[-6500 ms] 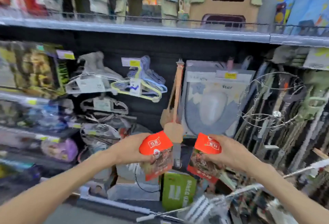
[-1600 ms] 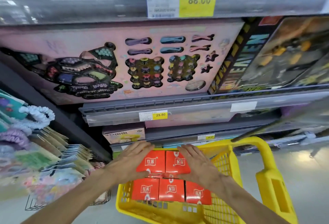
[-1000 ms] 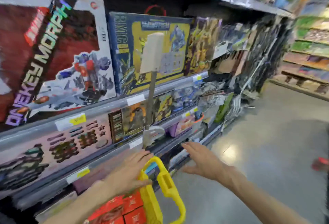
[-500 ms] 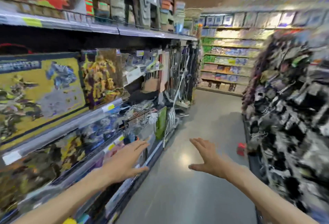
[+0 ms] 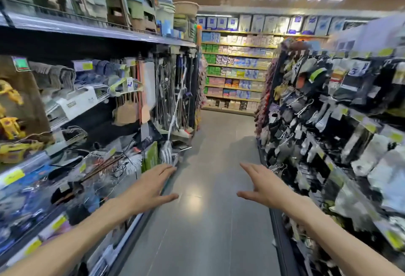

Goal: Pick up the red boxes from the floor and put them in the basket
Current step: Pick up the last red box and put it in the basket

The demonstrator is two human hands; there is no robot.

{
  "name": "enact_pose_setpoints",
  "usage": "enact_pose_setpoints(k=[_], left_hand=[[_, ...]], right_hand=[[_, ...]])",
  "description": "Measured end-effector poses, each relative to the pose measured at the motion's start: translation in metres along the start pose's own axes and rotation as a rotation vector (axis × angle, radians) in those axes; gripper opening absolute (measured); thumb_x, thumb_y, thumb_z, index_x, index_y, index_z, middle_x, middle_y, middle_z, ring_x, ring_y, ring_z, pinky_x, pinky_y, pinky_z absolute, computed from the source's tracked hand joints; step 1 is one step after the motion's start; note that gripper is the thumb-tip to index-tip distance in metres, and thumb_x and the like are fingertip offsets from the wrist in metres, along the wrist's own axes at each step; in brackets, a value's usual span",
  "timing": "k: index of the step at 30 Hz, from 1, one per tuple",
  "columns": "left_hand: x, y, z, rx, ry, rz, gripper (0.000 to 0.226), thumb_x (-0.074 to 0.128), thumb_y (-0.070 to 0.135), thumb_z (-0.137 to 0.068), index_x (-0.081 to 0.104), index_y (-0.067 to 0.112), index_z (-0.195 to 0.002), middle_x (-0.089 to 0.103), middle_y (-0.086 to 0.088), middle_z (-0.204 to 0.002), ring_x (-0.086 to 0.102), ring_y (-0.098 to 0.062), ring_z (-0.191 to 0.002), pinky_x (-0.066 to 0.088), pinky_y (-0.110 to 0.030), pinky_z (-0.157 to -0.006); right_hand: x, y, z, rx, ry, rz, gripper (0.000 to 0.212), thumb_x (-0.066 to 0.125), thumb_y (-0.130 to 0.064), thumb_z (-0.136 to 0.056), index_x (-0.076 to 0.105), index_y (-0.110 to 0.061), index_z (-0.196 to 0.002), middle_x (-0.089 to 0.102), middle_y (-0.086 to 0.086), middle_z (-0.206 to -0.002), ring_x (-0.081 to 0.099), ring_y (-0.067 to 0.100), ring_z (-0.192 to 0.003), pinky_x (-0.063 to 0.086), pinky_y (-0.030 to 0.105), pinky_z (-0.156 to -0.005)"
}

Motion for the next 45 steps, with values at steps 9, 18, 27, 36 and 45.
enact_pose_setpoints(k=[9, 18, 27, 36, 45], left_hand=[[0.050, -0.099, -0.238, 0.087, 0.000, 0.050, 0.090, 0.047, 0.076, -0.084, 0.020, 0.027, -0.154, 0.023, 0.006, -0.160, 0.021, -0.011, -0.145, 0.015, -0.026, -0.117], [0.132, -0.173, -0.476, 0.209, -0.060, 0.054, 0.090, 0.045, 0.077, -0.085, 0.023, 0.023, -0.154, 0.030, 0.000, -0.157, 0.026, -0.016, -0.143, 0.019, -0.031, -0.118], [0.211, -0.232, -0.719, 0.221, -0.078, 0.088, 0.089, 0.049, 0.075, -0.085, 0.020, 0.027, -0.154, 0.028, 0.005, -0.158, 0.026, -0.012, -0.143, 0.021, -0.027, -0.115], [0.263, -0.317, -0.933, 0.219, -0.092, 0.120, 0.092, 0.046, 0.079, -0.082, 0.020, 0.027, -0.154, 0.029, 0.004, -0.156, 0.030, -0.017, -0.141, 0.026, -0.033, -0.115], [0.338, -0.397, -1.169, 0.393, -0.177, 0.140, 0.093, 0.041, 0.083, -0.080, 0.022, 0.028, -0.153, 0.030, 0.003, -0.157, 0.030, -0.016, -0.140, 0.026, -0.031, -0.115]], right_hand=[[0.031, 0.129, -0.170, 0.156, 0.025, -0.011, 0.107, 0.044, -0.084, -0.069, 0.025, -0.017, -0.151, 0.039, 0.004, -0.151, 0.038, 0.021, -0.136, 0.031, 0.031, -0.112], [0.081, 0.278, -0.325, 0.252, 0.029, -0.006, 0.104, 0.053, -0.076, -0.072, 0.027, -0.012, -0.150, 0.040, 0.006, -0.151, 0.037, 0.021, -0.136, 0.030, 0.030, -0.114], [0.118, 0.460, -0.494, 0.287, 0.028, -0.005, 0.105, 0.049, -0.079, -0.074, 0.021, -0.015, -0.152, 0.036, 0.004, -0.153, 0.036, 0.019, -0.138, 0.030, 0.032, -0.114], [0.152, 0.594, -0.679, 0.296, 0.011, 0.011, 0.102, 0.053, -0.077, -0.077, 0.017, -0.019, -0.153, 0.038, 0.001, -0.151, 0.037, 0.018, -0.135, 0.033, 0.030, -0.111], [0.202, 0.711, -0.818, 0.511, 0.021, -0.013, 0.097, 0.063, -0.068, -0.077, 0.025, -0.017, -0.150, 0.044, 0.002, -0.147, 0.043, 0.019, -0.132, 0.037, 0.030, -0.108]])
Point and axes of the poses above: each hand's wrist, its own z-axis away from the middle knuckle, its own x-axis out of the palm, y = z × x, the point moved 1 cm from there along -z, towards the middle knuckle
